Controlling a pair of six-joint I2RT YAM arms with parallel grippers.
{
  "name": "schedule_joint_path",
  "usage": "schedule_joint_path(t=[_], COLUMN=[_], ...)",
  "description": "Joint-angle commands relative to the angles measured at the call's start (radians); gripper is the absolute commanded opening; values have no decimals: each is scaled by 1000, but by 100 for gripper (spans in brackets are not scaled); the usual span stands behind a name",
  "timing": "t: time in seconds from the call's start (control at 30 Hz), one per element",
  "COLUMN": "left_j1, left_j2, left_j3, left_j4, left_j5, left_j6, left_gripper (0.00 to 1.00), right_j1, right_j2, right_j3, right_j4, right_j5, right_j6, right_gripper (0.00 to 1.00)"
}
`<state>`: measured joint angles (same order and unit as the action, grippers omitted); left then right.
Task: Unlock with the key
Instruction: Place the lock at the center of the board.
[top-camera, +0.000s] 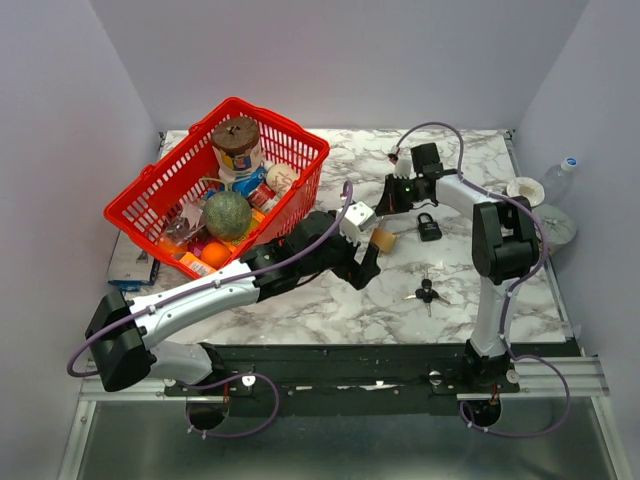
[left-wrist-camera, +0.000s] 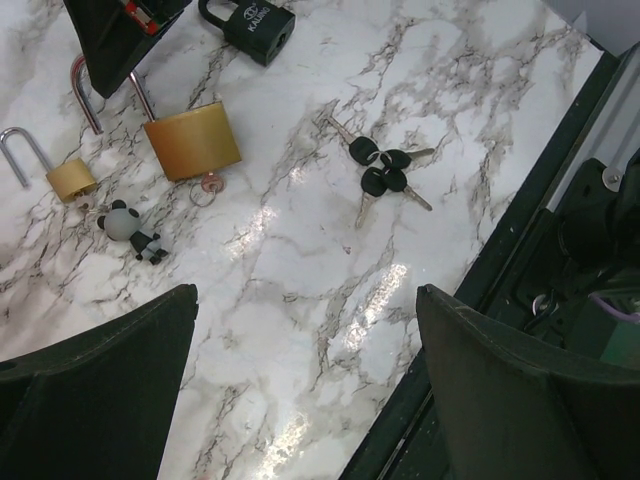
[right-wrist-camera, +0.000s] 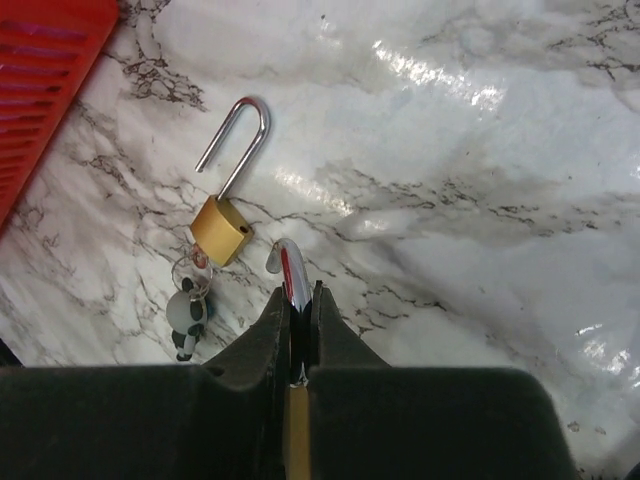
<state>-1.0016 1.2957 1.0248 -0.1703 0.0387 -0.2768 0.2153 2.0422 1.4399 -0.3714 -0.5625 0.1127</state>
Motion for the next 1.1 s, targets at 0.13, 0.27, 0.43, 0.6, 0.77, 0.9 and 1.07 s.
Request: schedule_joint_path(t=[0.13, 0.27, 0.43, 0.6, 0.77, 0.9, 1.07], left_j1=[0, 0, 0, 0, 0, -5, -17], left_j2=[-44, -49, -53, -59, -64, -67, -78], left_j3=[17, 17, 17, 17, 14, 8, 8], left_j4=[-6, -3, -5, -8, -3, 2, 2], left_j5=[7, 10, 6, -3, -13, -17, -16], left_j6=[7, 2, -1, 1, -2, -10, -9], left_gripper=[97, 97, 97, 97, 97, 98, 98], right_j1=[-8, -8, -8, -10, -11, -11, -11], right_j2=[121, 139, 127, 82, -78, -272, -529], right_j3=[135, 155, 172, 163, 48, -129, -414], right_j4=[-27, -27, -26, -23, 20, 54, -4], right_j5=[93, 124, 135, 151, 229, 348, 414], right_j6=[5, 21, 22, 16, 28, 45, 73], right_gripper=[12, 16, 39, 59, 62, 62, 62])
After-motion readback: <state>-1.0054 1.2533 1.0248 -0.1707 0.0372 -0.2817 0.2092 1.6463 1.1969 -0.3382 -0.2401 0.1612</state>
